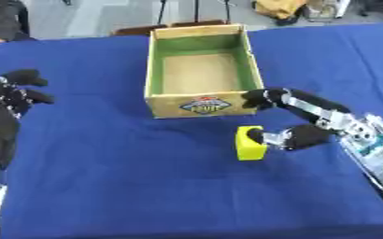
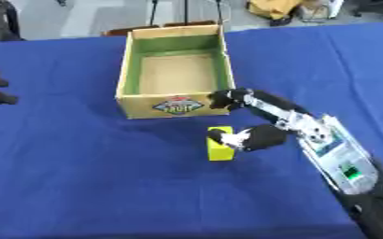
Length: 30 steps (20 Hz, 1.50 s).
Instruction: Pick up objects on the table and place them in the box.
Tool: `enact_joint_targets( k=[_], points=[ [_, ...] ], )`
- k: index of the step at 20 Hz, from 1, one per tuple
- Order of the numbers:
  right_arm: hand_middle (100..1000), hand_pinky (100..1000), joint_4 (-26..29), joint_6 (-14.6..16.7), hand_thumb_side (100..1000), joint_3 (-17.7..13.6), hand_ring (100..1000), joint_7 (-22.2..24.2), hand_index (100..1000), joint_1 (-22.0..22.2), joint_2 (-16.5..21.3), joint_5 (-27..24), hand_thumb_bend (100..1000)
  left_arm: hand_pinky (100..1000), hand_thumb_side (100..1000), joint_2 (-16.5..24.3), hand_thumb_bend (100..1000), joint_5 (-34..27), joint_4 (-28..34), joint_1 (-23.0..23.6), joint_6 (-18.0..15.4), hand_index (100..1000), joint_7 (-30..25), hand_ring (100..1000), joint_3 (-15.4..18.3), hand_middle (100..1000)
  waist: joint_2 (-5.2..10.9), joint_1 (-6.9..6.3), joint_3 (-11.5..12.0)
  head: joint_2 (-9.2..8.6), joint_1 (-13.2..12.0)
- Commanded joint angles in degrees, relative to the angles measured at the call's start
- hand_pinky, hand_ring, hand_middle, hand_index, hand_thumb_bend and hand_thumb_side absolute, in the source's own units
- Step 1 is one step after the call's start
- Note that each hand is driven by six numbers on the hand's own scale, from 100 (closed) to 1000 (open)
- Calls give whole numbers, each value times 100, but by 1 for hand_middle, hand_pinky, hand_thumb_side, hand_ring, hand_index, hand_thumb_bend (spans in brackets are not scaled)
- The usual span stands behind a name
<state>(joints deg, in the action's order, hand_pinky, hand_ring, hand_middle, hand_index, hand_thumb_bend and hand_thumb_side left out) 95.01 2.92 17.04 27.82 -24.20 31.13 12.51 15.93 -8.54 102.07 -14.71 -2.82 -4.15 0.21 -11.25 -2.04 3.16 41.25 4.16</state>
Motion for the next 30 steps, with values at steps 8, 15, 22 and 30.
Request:
enact_joint_targets(
  k=[8, 15, 22, 30],
  points=[
    [827, 885, -259, 79, 552, 23, 906, 163, 965, -28, 111, 171, 373, 708, 890, 67, 808, -23, 56, -51, 0, 745, -15, 536, 26, 609, 81, 8, 10, -10, 15],
    [827, 884, -475, 113, 552, 82, 903, 208, 965, -40, 79, 260, 365, 708, 890, 64, 808, -24, 57, -57, -1, 744, -20, 536, 21, 609, 81, 4, 21, -13, 24],
    [829, 882, -689, 187, 554, 90, 902, 195, 965, -70, 35, 410, 370, 708, 890, 60, 808, -25, 57, -61, -1, 744, -24, 535, 17, 609, 77, 2, 35, -10, 29],
    [821, 881, -817, 255, 546, 111, 892, 194, 963, -83, 9, 533, 364, 708, 890, 57, 807, -25, 56, -62, 1, 744, -23, 535, 13, 609, 79, 1, 45, -10, 38]
  ],
)
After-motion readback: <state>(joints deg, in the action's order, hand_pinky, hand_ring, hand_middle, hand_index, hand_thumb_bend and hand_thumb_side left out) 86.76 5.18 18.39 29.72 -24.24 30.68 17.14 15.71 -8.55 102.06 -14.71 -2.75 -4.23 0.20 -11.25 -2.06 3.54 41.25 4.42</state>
